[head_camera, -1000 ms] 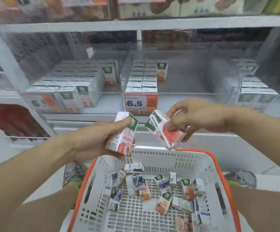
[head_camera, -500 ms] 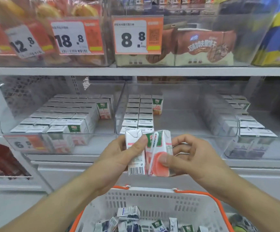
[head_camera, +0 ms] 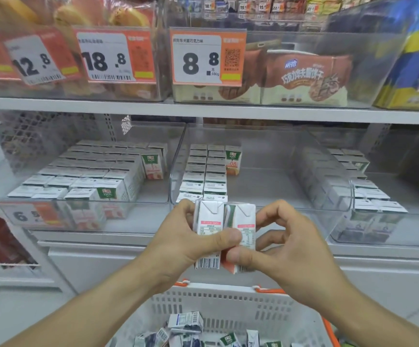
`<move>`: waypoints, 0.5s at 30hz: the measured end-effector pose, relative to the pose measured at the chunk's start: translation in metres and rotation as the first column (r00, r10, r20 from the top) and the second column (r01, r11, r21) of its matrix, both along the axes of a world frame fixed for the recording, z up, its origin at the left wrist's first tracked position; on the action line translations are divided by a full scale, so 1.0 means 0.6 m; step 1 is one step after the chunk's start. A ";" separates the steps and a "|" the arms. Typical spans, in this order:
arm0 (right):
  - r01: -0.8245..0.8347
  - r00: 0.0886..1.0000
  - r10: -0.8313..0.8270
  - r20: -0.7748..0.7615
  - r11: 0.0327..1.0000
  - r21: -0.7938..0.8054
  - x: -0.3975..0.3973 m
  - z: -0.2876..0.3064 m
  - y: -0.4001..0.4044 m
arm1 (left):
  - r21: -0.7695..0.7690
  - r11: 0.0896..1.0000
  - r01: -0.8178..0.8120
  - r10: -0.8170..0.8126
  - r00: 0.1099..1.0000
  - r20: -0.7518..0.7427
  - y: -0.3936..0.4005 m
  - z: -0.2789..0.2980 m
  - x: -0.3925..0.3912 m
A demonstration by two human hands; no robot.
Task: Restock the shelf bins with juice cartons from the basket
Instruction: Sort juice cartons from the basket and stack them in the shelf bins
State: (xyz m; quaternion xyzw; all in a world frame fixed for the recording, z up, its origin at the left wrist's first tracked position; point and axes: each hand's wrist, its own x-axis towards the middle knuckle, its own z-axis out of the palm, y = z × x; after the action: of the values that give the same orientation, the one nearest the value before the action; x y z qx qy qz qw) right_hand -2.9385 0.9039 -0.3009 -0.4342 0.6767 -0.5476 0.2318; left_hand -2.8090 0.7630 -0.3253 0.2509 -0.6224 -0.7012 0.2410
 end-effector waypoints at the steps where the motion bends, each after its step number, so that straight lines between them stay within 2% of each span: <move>1: -0.018 1.000 0.018 -0.013 1.000 0.005 -0.004 0.002 0.000 | -0.001 1.000 -0.003 0.003 1.000 -0.010 0.001 0.001 0.001; 4: -0.145 0.988 0.144 0.059 0.989 0.012 -0.028 0.005 0.005 | 0.057 0.997 0.060 -0.057 0.997 -0.061 0.008 0.008 0.005; 9: -0.348 0.913 0.325 0.244 0.936 0.053 -0.060 -0.003 0.007 | 0.137 0.951 0.278 -0.262 0.957 -0.124 0.022 0.014 0.005; 11: -0.348 0.916 0.329 0.228 0.936 0.049 -0.059 -0.007 0.002 | 0.126 0.943 0.307 -0.292 0.948 -0.123 0.023 0.012 0.004; 15: -0.381 0.916 0.364 0.168 0.921 0.081 -0.065 -0.004 0.004 | 0.200 0.925 0.323 -0.308 0.946 -0.101 0.020 0.008 0.004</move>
State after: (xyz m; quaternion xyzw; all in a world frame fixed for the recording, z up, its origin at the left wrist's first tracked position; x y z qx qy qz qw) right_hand -2.9774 0.9063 -0.3033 -0.4992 0.5917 -0.4856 0.4059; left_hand -2.8063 0.7752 -0.3204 0.1481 -0.5670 -0.8017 0.1174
